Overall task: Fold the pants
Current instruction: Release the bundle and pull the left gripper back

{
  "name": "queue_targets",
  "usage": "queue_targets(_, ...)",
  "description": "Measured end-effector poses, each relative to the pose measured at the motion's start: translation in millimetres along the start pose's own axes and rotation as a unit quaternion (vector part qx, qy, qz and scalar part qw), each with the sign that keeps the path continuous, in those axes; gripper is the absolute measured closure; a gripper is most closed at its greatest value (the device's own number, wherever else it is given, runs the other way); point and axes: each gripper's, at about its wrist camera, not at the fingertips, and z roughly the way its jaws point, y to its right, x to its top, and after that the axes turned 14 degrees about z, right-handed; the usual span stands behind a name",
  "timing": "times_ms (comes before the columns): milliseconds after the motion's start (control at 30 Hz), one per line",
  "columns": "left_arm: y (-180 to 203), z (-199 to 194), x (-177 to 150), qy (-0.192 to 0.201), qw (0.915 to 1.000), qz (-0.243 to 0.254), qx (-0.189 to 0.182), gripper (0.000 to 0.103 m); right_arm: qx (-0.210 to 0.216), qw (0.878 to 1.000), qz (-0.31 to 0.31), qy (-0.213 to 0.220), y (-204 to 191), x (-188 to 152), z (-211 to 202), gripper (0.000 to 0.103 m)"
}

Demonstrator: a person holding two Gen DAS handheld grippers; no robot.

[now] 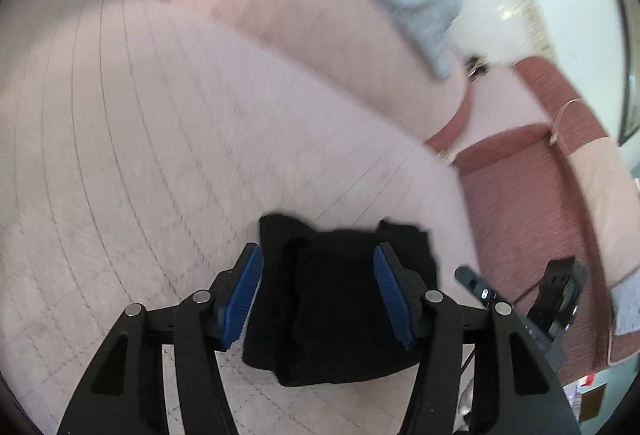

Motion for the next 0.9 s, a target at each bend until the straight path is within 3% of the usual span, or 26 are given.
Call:
queue_targets(100, 15, 14, 10, -0.008, 0.9996, 0.011, -0.027, 0.046, 0.049, 0.999, 0.002, -0.009, -12, 1, -7, 0.035)
queue_targets(167, 21, 39, 9, -0.033, 0.9992, 0.015, -0.018, 0.046, 0.071, 0.997, 0.011, -0.042, -19, 2, 11, 0.035)
queue_targets(233, 18, 73, 1, -0.072, 0.9973, 0.012, 0.009, 0.047, 0.057, 0.996, 0.027, -0.063, -16, 4, 35, 0.033)
queue_targets(333, 14, 88, -4, -0.066, 0.9975, 0.009, 0.025, 0.047, 0.047, 0.993, 0.051, -0.095, -6, 7, 65, 0.031)
queue_targets(467, 34, 61, 1, -0.050, 0.9982, 0.027, 0.018, 0.047, 0.067, 0.994, 0.059, -0.068, -14, 13, 41, 0.030)
queue_targets(600, 51, 10, -26, -0.025, 0.9951, 0.069, 0.065, 0.046, 0.067, 0.997, 0.033, -0.032, -14, -8, -8, 0.030)
queue_targets(767, 81, -46, -91, 0.001, 0.9802, 0.120, 0.158, 0.043, 0.026, 1.000, -0.015, 0.005, -10, -73, -65, 0.026)
queue_targets(900, 97, -66, -133, 0.016, 0.9666, 0.139, 0.215, 0.043, -0.012, 0.999, -0.037, 0.022, -3, -134, -91, 0.026)
